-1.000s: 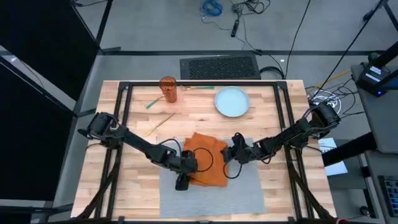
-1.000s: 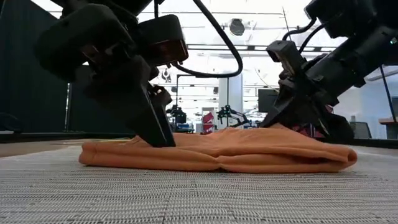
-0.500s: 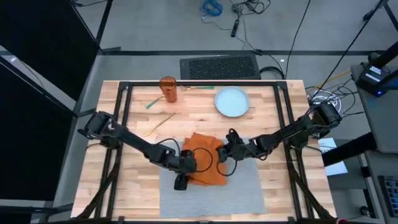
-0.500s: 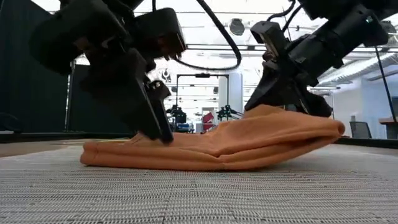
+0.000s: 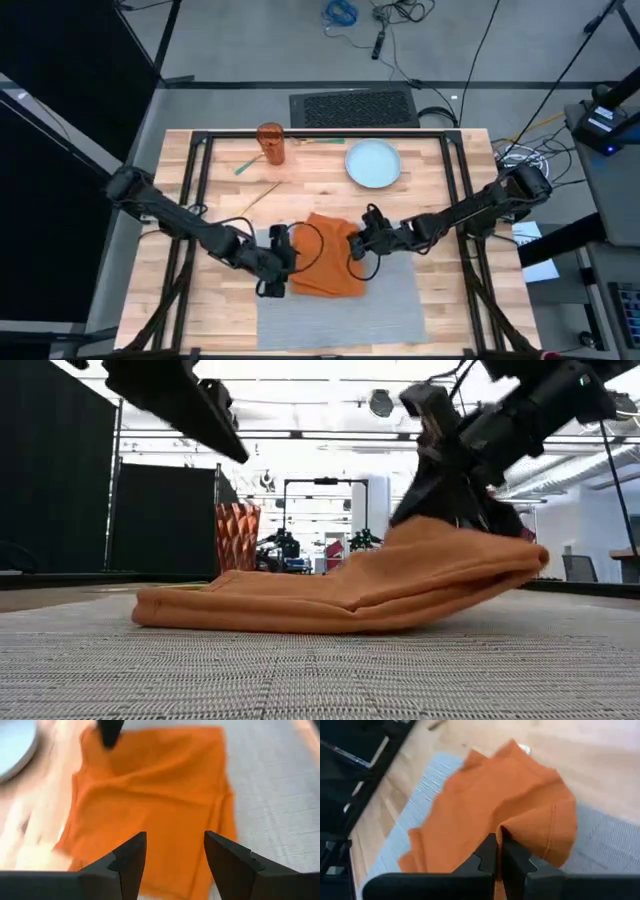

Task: Set table place
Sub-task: Fold the orange table napkin

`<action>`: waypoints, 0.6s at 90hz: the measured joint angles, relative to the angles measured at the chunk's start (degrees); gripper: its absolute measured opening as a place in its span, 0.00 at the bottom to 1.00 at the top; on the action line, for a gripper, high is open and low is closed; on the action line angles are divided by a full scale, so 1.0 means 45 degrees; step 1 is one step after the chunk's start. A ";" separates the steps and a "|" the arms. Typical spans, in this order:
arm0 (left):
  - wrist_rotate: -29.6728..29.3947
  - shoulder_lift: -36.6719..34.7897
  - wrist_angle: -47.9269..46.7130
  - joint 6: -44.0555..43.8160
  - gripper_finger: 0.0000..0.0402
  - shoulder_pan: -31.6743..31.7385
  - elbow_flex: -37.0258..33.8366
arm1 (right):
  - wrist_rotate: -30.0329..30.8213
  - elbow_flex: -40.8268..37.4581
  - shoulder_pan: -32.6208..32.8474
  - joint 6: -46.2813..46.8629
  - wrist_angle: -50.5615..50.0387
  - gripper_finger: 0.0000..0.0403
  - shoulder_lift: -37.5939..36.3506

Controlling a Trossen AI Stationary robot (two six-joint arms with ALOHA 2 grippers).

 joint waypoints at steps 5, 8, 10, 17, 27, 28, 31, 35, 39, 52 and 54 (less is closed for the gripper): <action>0.0008 0.0057 -0.0199 -0.0252 0.46 -0.0076 -0.0019 | 0.0057 0.0363 -0.0094 -0.0346 -0.0574 0.00 -0.0099; 0.0008 0.0144 -0.0161 -0.0339 0.46 -0.0095 -0.0017 | 0.0078 0.0580 -0.0174 -0.0525 -0.0947 0.00 -0.0129; 0.0011 0.0196 -0.0080 -0.0371 0.46 -0.0120 -0.0011 | 0.0058 0.0745 -0.0235 -0.0642 -0.1136 0.00 -0.0132; 0.0018 0.0342 -0.0132 -0.0374 0.46 -0.0225 -0.0018 | -0.0376 0.1242 -0.0475 -0.1018 -0.1688 0.00 -0.0127; 0.0013 0.0517 0.0171 -0.0373 0.46 -0.0227 -0.0019 | -0.0615 0.1705 -0.0611 -0.1220 -0.2178 0.00 -0.0123; 0.0013 0.0522 0.0176 -0.0371 0.46 -0.0227 -0.0019 | -0.0623 0.1737 -0.0639 -0.1236 -0.2237 0.00 -0.0126; 0.0018 0.0549 0.0217 -0.0363 0.46 -0.0227 -0.0019 | -0.0704 0.1836 -0.0676 -0.1284 -0.2305 0.00 -0.0124; 0.0013 0.0668 0.0484 -0.0301 0.46 -0.0186 -0.0019 | -0.0876 0.1889 -0.0725 -0.1317 -0.2300 0.00 -0.0122; 0.0010 0.0803 0.0706 -0.0106 0.46 -0.0127 -0.0019 | -0.0903 0.1938 -0.0741 -0.1312 -0.2292 0.00 -0.0122; 0.0036 0.1568 0.1573 0.0416 0.46 0.0111 -0.0019 | -0.0993 0.2100 -0.0826 -0.1399 -0.2265 0.00 -0.0122; 0.0037 0.1709 0.1636 0.0446 0.46 0.0154 -0.0019 | -0.1019 0.2133 -0.0831 -0.1421 -0.2304 0.00 -0.0122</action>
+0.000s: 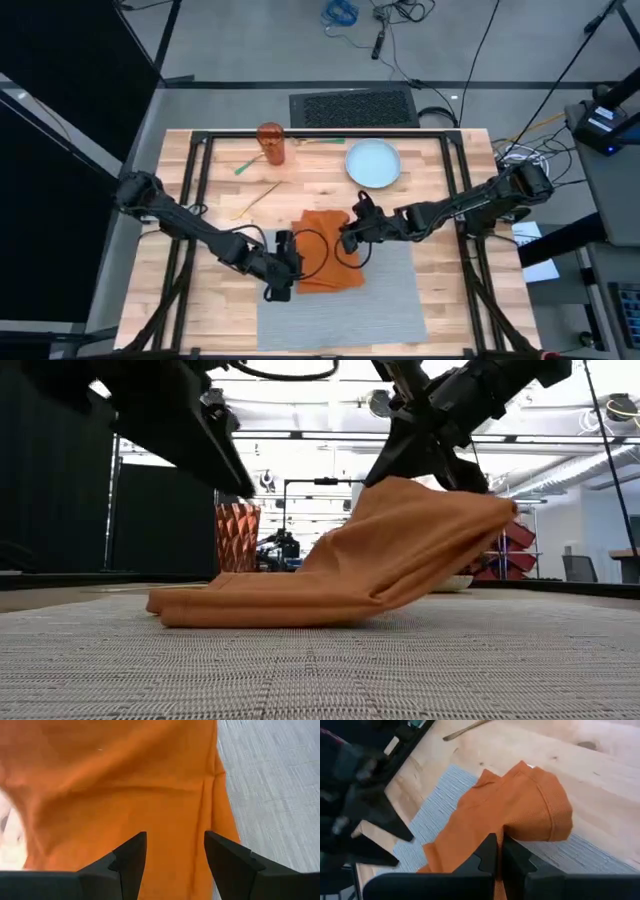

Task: Set table place
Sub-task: Fold the orange table napkin

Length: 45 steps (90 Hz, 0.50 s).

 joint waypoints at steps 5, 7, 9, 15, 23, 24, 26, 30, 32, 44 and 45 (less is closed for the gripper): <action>0.0018 0.0367 0.0214 0.0088 0.46 0.0117 -0.0005 | -0.0078 0.0094 -0.0001 -0.0049 -0.0021 0.00 0.0000; 0.0019 0.0533 0.0372 0.0091 0.46 0.0160 -0.0005 | -0.0110 0.0116 0.0005 -0.0070 0.0004 0.00 0.0000; 0.0019 0.0661 0.0540 0.0083 0.46 0.0215 -0.0010 | -0.0132 0.0130 0.0006 -0.0095 0.0017 0.00 0.0000; 0.0024 0.0890 0.0971 -0.0036 0.46 0.0391 -0.0010 | -0.0184 0.0145 0.0006 -0.0114 0.0002 0.00 0.0000; 0.0010 0.1177 0.2432 -0.0125 0.46 0.0749 -0.0049 | -0.0214 0.0154 0.0006 -0.0185 0.0042 0.00 0.0000; 0.0008 0.1205 0.2653 -0.0129 0.46 0.0787 -0.0076 | -0.0215 0.0155 0.0006 -0.0194 0.0052 0.00 0.0000; 0.0001 0.1255 0.3008 -0.0139 0.46 0.0867 -0.0127 | -0.0219 0.0155 0.0006 -0.0205 0.0067 0.00 0.0000; -0.0043 0.1404 0.3572 -0.0146 0.46 0.1022 -0.0194 | -0.0216 0.0155 0.0006 -0.0241 0.0116 0.00 0.0000; -0.0037 0.1518 0.3851 -0.0146 0.46 0.1087 -0.0194 | -0.0220 0.0155 0.0006 -0.0254 0.0136 0.00 0.0000; 0.0390 0.2347 0.4738 -0.0156 0.46 0.1429 -0.0194 | -0.0256 0.0155 -0.0020 -0.0344 0.0058 0.00 -0.0087; 0.0477 0.2447 0.4837 -0.0159 0.46 0.1451 -0.0194 | -0.0269 0.0155 -0.0030 -0.0351 0.0019 0.00 -0.0110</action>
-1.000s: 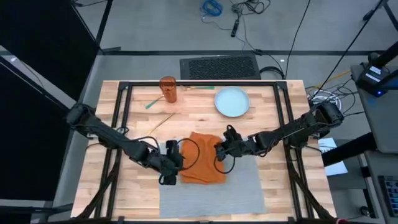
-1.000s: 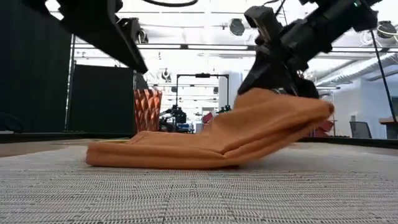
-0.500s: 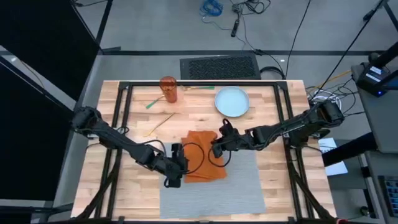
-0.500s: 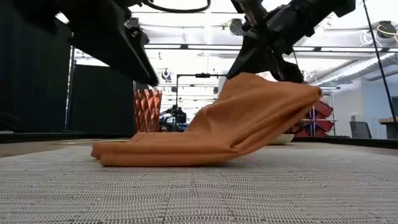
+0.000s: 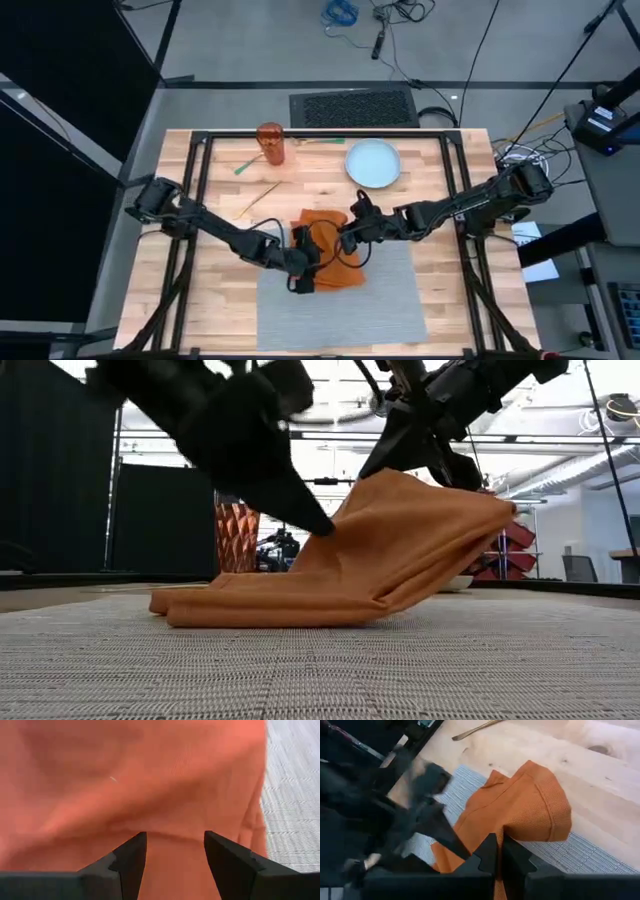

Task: Set table place
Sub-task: Fold the orange table napkin

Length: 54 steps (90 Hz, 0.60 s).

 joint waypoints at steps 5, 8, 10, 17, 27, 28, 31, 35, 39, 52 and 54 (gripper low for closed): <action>0.0327 0.0533 0.0316 -0.0099 0.46 0.0085 0.0000 | -0.0070 0.0000 -0.0064 -0.0031 -0.0138 0.00 -0.0069; 0.0495 0.0858 0.0467 -0.0245 0.46 0.0123 0.0000 | -0.0146 0.0005 -0.0139 -0.0038 -0.0156 0.00 -0.0099; 0.0646 0.1086 0.0628 -0.0309 0.46 0.0160 0.0000 | -0.0204 0.0005 -0.0185 -0.0041 -0.0237 0.00 -0.0115; 0.0927 0.1790 0.1544 -0.0382 0.46 0.0217 0.0001 | -0.0333 0.0005 -0.0296 -0.0039 -0.0514 0.00 -0.0123; 0.1060 0.2273 0.2503 -0.0432 0.46 0.0287 0.0019 | -0.0673 0.0005 -0.0546 -0.0041 -0.0823 0.00 -0.0133; 0.1068 0.2307 0.2583 -0.0429 0.46 0.0295 0.0019 | -0.0676 0.0005 -0.0567 -0.0041 -0.0862 0.00 -0.0133; 0.1077 0.2352 0.2747 -0.0415 0.46 0.0309 0.0024 | -0.0740 0.0005 -0.0648 -0.0036 -0.0944 0.00 -0.0133; 0.1131 0.2353 0.2797 -0.0286 0.46 0.0336 0.0027 | -0.0918 0.0005 -0.0796 -0.0036 -0.1024 0.00 -0.0133; 0.1160 0.2358 0.2867 -0.0216 0.46 0.0358 0.0024 | -0.0989 0.0010 -0.0893 -0.0036 -0.1226 0.00 -0.0133; 0.1073 0.1992 0.2497 0.0105 0.46 0.0362 -0.0005 | -0.1192 0.0005 -0.1035 0.0006 -0.1672 0.00 -0.0136; 0.0927 0.1924 0.2373 0.0136 0.46 0.0358 -0.0005 | -0.1194 0.0005 -0.1025 0.0008 -0.1660 0.00 -0.0138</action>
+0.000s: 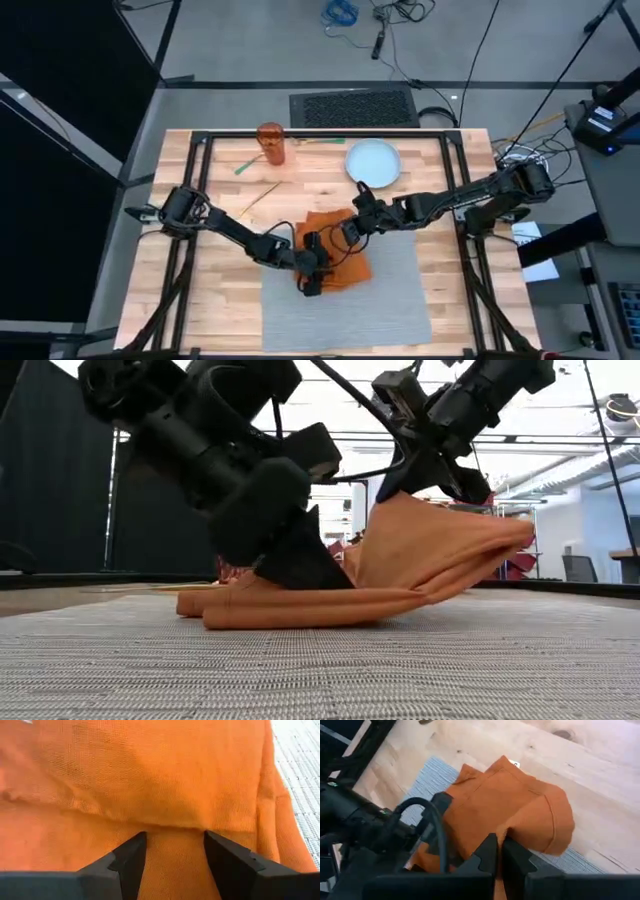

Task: Set table place
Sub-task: Fold the orange table napkin

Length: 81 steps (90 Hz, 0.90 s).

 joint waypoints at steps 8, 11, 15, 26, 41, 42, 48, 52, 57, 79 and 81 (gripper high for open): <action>-0.0283 -0.0161 -0.0268 0.0293 0.46 0.0096 -0.0005 | 0.0050 0.0000 0.0042 0.0065 0.0097 0.00 0.0000; -0.0306 -0.0178 -0.0277 0.0306 0.46 0.0170 -0.0005 | 0.0094 0.0000 0.0048 0.0067 0.0184 0.00 0.0000; -0.0320 -0.0178 -0.0343 0.0309 0.46 0.0274 -0.0005 | 0.0162 0.0000 0.0051 0.0050 0.0364 0.00 0.0000; -0.0335 -0.0173 -0.0405 0.0309 0.46 0.0475 -0.0005 | 0.0311 0.0277 0.0046 -0.0128 0.0386 0.00 0.0000; -0.0336 -0.0173 0.0522 0.0591 0.46 0.0689 -0.0005 | 0.0340 0.0779 -0.0026 -0.0650 0.0182 0.00 -0.0005; -0.0336 -0.0173 0.0572 0.0591 0.46 0.0709 -0.0005 | 0.0340 0.0795 -0.0033 -0.0657 0.0158 0.00 -0.0005; -0.0332 -0.0173 0.0723 0.0586 0.46 0.0767 -0.0005 | 0.0344 0.0806 -0.0090 -0.0661 0.0089 0.00 -0.0010; -0.0334 -0.0173 0.0695 0.0579 0.46 0.0772 -0.0005 | 0.0340 0.0806 -0.0098 -0.0656 0.0070 0.00 -0.0010; -0.0331 -0.0173 0.0594 0.0576 0.46 0.0756 -0.0005 | 0.0341 0.0806 -0.0100 -0.0656 0.0070 0.00 -0.0010; -0.0405 -0.0246 -0.0598 0.0342 0.46 0.0535 0.0000 | 0.0273 0.0816 -0.0134 -0.0501 -0.0788 0.00 0.0197; -0.0432 -0.0246 -0.0654 0.0319 0.46 0.0544 0.0000 | 0.0256 0.0816 -0.0140 -0.0468 -0.0798 0.00 0.0272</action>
